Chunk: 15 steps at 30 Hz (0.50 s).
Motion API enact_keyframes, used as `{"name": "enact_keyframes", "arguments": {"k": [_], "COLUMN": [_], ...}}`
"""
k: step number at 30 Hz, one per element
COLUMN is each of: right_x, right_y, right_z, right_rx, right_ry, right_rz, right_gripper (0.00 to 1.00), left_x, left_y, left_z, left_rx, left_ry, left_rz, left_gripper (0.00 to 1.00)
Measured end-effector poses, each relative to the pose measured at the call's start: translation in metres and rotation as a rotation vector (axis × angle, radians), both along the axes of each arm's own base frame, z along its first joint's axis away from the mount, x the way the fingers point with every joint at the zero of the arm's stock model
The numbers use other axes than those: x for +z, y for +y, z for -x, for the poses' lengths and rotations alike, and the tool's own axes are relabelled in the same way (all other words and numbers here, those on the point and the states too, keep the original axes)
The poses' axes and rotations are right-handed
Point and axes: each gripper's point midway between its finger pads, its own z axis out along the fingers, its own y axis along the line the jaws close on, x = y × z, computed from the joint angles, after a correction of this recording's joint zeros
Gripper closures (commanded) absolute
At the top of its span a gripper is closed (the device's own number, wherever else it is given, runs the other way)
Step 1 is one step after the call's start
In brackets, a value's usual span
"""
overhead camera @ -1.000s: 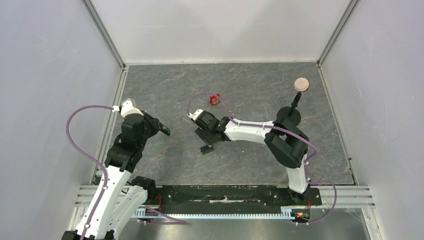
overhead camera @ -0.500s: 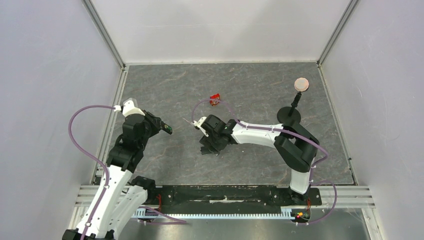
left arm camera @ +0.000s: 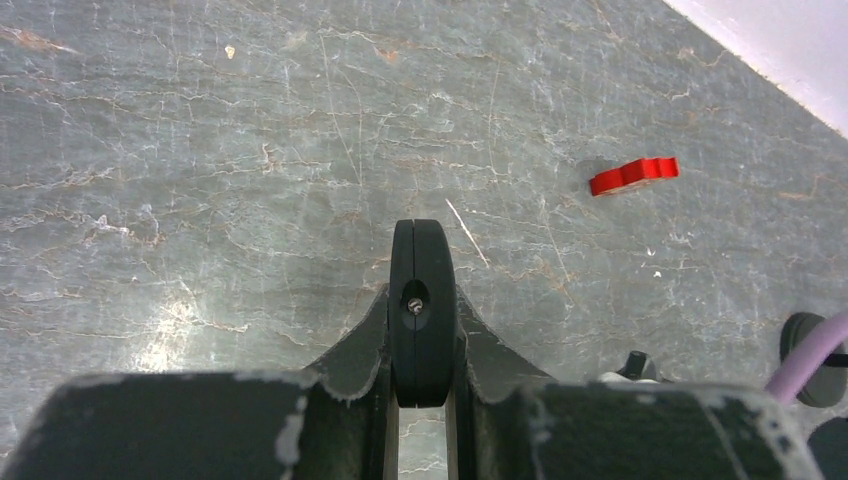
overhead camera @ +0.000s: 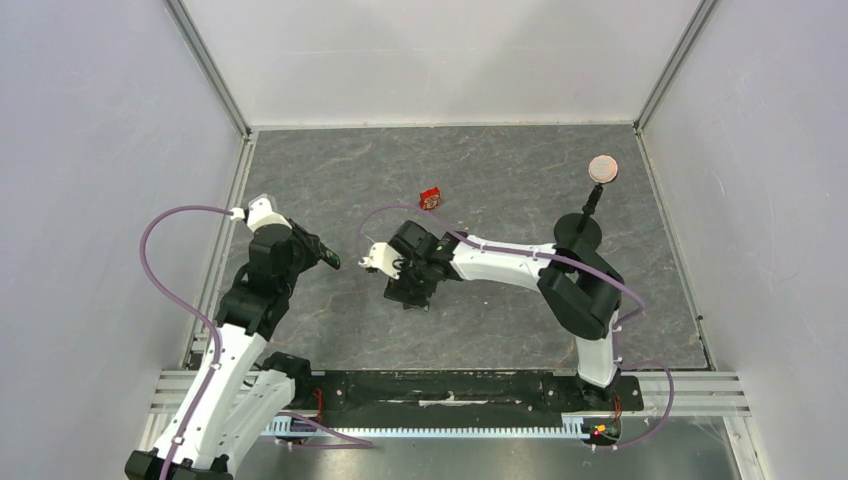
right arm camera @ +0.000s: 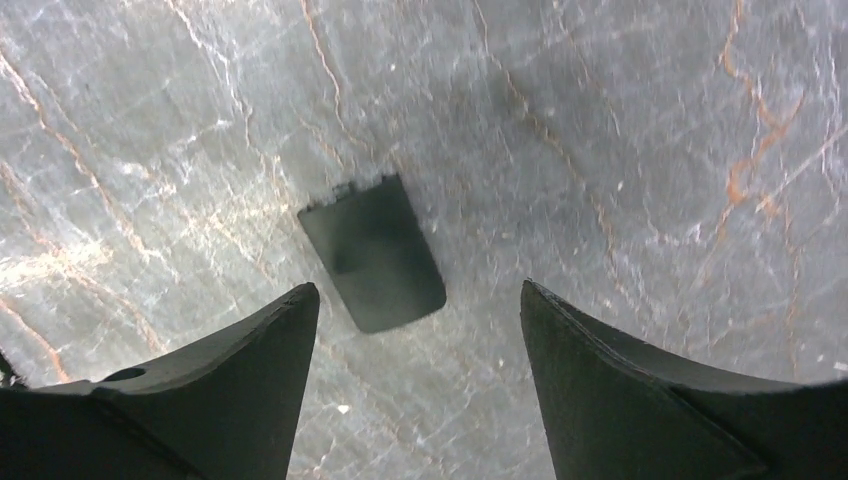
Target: Load the batteries into the remote control
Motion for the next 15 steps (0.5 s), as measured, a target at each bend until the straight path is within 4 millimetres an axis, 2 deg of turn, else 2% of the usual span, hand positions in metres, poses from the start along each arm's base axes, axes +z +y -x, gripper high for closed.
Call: {"name": "enact_keyframes", "arguments": {"k": [6, 10, 15], "right_x": [-0.017, -0.017, -0.018], "right_y": [0.009, 0.011, 0.012], "right_z": [0.0, 0.002, 0.007], "right_rx": [0.073, 0.107, 0.127], "right_ry": [0.005, -0.021, -0.032], "right_rz": [0.03, 0.04, 0.045], "right_gripper": [0.27, 0.32, 0.55], "left_x": [0.0, 0.002, 0.002], "left_y": [0.001, 0.004, 0.005], "left_z": [-0.003, -0.004, -0.006], "left_rx": [-0.004, 0.002, 0.006], "left_ry": [0.011, 0.008, 0.011], "left_rz": [-0.023, -0.035, -0.046], "left_gripper": [0.98, 0.98, 0.98]}}
